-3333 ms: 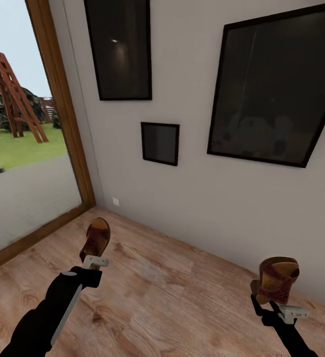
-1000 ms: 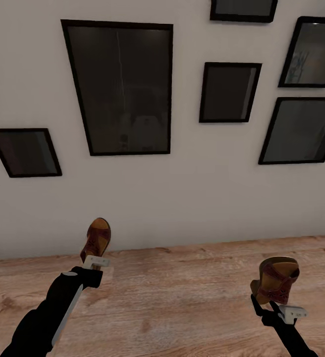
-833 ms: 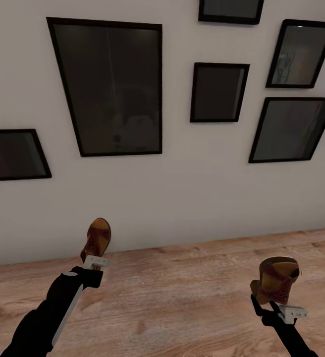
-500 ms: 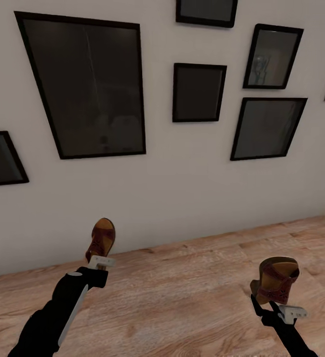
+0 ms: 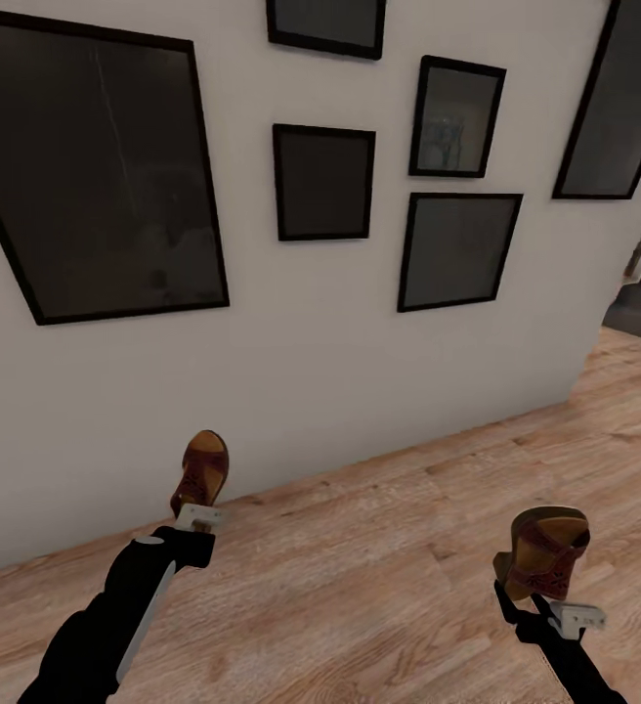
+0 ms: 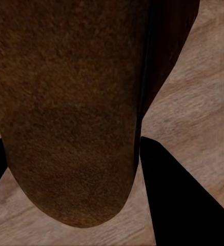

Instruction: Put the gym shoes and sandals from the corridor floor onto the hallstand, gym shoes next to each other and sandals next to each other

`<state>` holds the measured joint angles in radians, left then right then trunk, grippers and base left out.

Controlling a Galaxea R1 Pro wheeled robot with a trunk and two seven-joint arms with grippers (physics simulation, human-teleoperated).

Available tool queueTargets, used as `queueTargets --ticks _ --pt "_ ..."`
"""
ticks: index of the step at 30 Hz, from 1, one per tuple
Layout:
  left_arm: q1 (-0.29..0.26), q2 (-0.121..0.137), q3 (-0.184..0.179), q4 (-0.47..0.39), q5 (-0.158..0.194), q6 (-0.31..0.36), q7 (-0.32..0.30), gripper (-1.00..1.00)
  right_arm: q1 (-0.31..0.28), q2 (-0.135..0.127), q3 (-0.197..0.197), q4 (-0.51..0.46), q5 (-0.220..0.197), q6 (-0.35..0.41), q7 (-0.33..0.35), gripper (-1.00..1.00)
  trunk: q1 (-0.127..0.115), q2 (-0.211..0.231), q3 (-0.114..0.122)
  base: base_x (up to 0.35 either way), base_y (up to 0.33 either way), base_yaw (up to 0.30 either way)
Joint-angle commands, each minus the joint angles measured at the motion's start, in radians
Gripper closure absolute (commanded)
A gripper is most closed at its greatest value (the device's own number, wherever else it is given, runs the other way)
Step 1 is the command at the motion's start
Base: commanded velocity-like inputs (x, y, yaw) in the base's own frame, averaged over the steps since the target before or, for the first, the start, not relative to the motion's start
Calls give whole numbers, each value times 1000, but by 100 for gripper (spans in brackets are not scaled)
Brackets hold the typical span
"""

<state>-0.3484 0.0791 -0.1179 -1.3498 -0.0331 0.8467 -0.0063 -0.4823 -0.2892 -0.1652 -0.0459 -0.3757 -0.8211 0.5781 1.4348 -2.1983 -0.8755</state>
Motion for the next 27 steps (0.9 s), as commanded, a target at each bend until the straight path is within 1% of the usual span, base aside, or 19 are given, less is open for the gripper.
queueTargets --ticks 1,11,23,27 --pt "0 0 0 0 -4 0 -3 100 0 0 -2 0 -2 0 1 100 0 0 0 55 -273 -216" --pt "0 0 0 0 -4 0 -3 100 0 0 -2 0 -2 0 1 100 0 0 0 72 -318 -61" --pt "0 -1 0 0 -4 0 -3 100 0 0 -2 0 -2 0 1 100 0 0 0 76 -327 -258" --pt "0 -1 0 0 -3 0 -3 100 0 0 -2 0 -2 0 1 100 0 0 0 76 -257 -284"
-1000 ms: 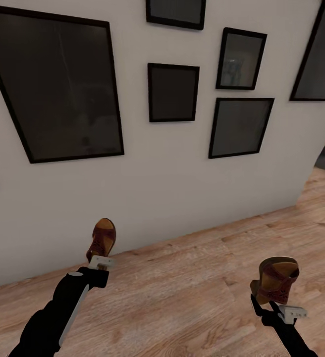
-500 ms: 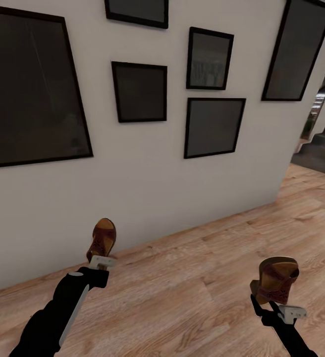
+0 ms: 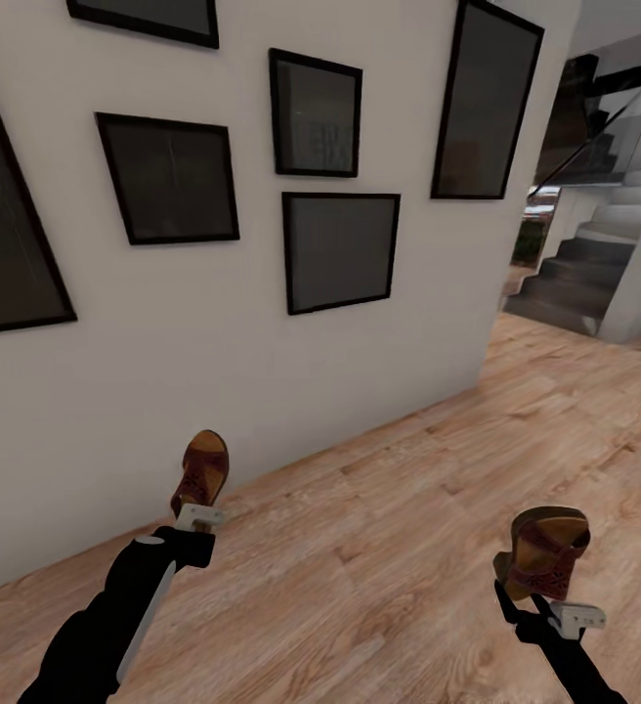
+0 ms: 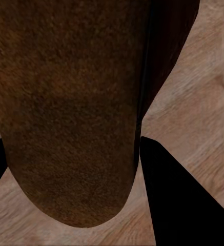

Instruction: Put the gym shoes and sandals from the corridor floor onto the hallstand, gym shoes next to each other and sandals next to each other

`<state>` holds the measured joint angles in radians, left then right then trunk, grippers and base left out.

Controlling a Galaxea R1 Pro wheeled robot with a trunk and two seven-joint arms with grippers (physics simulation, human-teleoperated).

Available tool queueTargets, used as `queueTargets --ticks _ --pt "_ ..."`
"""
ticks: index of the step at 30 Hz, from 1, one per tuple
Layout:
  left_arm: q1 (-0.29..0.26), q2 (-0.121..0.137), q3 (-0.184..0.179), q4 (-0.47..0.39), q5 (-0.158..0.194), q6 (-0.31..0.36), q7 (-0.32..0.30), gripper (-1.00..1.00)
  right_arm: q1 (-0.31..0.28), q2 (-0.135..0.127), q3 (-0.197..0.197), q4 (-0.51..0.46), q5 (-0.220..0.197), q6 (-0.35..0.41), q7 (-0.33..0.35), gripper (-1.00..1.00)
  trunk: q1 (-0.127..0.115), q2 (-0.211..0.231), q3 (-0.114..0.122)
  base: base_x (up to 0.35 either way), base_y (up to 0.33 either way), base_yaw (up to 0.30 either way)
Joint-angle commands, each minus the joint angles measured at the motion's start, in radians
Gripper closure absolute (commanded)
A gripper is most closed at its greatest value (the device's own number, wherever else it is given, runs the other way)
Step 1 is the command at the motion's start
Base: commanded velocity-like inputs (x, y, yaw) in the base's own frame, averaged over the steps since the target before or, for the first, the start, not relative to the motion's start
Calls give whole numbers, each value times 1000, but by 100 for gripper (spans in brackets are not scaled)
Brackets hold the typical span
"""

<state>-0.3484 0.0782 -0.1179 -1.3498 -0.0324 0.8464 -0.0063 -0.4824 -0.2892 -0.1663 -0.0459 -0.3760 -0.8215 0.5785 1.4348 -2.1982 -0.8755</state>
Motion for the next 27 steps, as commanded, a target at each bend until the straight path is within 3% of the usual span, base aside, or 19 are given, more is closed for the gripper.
queueTargets --ticks 1,14,21,27 --pt "0 0 0 0 -4 0 -3 100 0 0 -1 0 -1 0 0 100 0 0 0 51 -143 -284" --pt "-1 0 1 0 0 -1 -3 100 0 0 -1 0 -1 0 1 100 0 0 0 16 -16 -284" --pt "-1 0 0 0 -1 -1 -3 100 0 0 -1 0 -1 1 1 100 0 0 0 269 101 -252" --pt "-1 0 0 0 -1 -1 -3 100 0 0 -1 0 -1 1 1 100 0 0 0 324 105 -44"
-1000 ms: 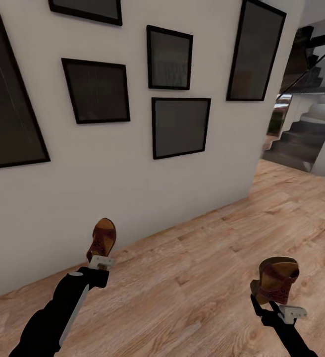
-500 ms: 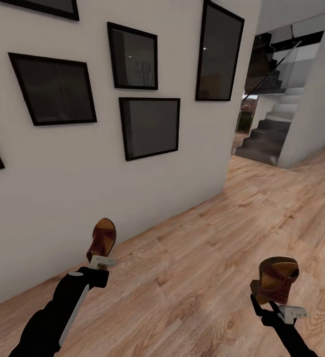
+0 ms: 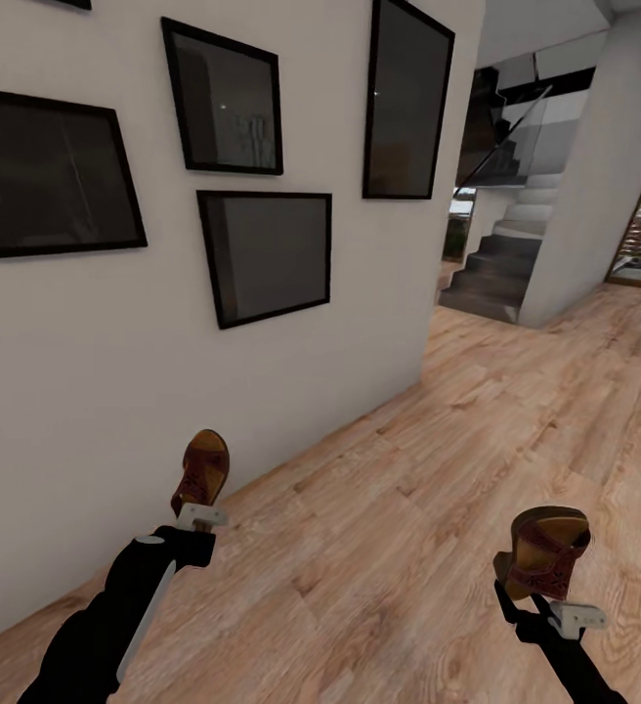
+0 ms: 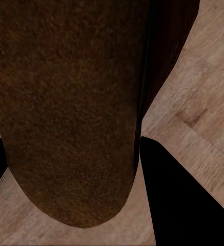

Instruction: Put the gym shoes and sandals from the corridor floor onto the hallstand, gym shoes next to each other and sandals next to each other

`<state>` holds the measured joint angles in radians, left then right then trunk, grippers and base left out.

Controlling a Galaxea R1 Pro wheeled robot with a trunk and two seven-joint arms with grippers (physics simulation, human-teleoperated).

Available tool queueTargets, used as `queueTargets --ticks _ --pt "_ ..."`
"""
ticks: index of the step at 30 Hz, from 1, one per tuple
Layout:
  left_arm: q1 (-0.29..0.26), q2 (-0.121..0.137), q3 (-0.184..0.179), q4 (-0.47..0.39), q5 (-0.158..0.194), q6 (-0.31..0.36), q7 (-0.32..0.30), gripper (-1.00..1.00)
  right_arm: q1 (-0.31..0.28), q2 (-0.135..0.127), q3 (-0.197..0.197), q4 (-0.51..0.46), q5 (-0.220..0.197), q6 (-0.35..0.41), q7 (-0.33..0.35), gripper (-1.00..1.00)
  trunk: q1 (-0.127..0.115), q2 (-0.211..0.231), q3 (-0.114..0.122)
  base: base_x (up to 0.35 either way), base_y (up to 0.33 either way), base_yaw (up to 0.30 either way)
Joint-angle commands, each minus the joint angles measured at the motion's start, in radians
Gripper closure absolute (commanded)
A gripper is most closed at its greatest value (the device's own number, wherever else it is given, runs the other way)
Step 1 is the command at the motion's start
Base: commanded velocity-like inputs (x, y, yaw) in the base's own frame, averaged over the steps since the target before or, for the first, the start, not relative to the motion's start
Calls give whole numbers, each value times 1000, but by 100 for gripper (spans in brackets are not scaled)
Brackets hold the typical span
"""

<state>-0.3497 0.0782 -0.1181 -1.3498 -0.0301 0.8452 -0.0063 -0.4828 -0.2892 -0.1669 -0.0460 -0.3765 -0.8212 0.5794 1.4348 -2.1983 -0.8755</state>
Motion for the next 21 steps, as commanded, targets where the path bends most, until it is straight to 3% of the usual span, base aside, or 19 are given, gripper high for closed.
queueTargets --ticks 1,6,21 --pt "0 0 0 0 -4 0 -3 100 0 0 0 0 -1 0 0 100 0 0 0 332 92 -18" --pt "0 0 0 0 -4 0 -3 100 0 0 0 0 -1 0 0 100 0 0 0 334 82 -152" --pt "0 0 0 2 -4 0 -3 100 0 0 0 0 -1 0 0 100 0 0 0 337 8 -278"
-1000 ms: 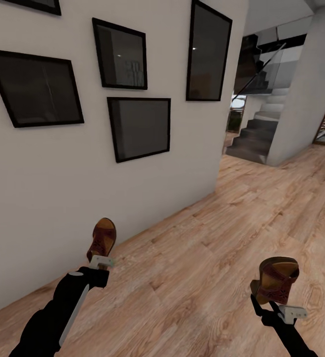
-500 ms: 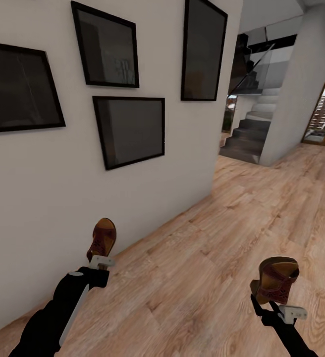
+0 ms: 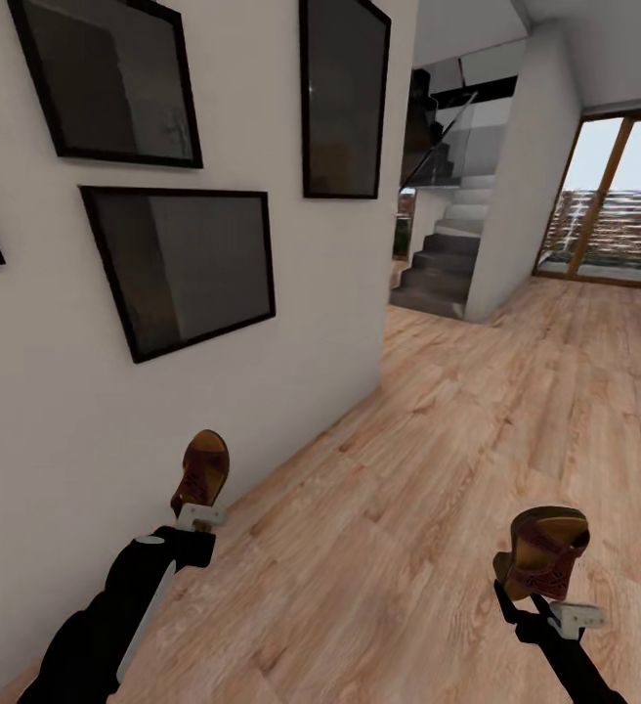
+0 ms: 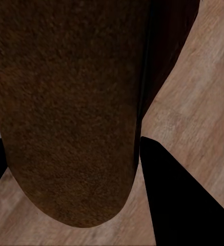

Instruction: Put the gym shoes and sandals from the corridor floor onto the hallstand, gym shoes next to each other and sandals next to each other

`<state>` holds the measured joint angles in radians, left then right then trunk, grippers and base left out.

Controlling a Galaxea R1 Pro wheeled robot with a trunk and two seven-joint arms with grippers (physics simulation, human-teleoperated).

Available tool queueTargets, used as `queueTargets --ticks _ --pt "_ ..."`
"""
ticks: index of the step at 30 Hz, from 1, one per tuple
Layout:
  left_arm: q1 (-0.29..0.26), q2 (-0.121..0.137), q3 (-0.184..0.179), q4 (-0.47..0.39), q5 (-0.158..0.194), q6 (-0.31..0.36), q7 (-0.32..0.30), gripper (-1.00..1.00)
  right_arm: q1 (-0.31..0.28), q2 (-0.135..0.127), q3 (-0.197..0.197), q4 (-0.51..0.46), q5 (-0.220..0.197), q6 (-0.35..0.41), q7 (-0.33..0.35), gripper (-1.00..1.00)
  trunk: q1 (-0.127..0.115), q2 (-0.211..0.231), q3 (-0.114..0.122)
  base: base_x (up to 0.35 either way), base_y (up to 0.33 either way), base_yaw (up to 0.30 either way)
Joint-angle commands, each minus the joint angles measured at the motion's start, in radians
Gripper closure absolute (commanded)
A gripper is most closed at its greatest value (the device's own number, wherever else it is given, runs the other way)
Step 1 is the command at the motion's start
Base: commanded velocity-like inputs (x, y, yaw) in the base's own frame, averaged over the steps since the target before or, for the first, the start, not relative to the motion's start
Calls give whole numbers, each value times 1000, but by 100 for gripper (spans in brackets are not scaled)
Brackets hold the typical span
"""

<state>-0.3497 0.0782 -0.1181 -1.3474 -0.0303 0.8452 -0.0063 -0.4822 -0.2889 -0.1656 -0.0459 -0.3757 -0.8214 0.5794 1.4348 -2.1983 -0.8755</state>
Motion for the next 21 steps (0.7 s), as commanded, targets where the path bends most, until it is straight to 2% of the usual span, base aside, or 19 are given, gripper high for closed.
queueTargets --ticks 1,17,21 --pt "0 0 0 0 -4 0 -3 100 0 0 -2 0 -2 0 0 100 0 0 0 336 -17 -285" --pt "0 0 0 1 -3 0 -3 100 0 0 -2 0 -2 1 0 100 0 0 0 332 -87 -281" --pt "0 0 0 1 -3 0 -3 100 0 -1 -2 0 -2 1 0 100 0 0 0 331 -98 -82"
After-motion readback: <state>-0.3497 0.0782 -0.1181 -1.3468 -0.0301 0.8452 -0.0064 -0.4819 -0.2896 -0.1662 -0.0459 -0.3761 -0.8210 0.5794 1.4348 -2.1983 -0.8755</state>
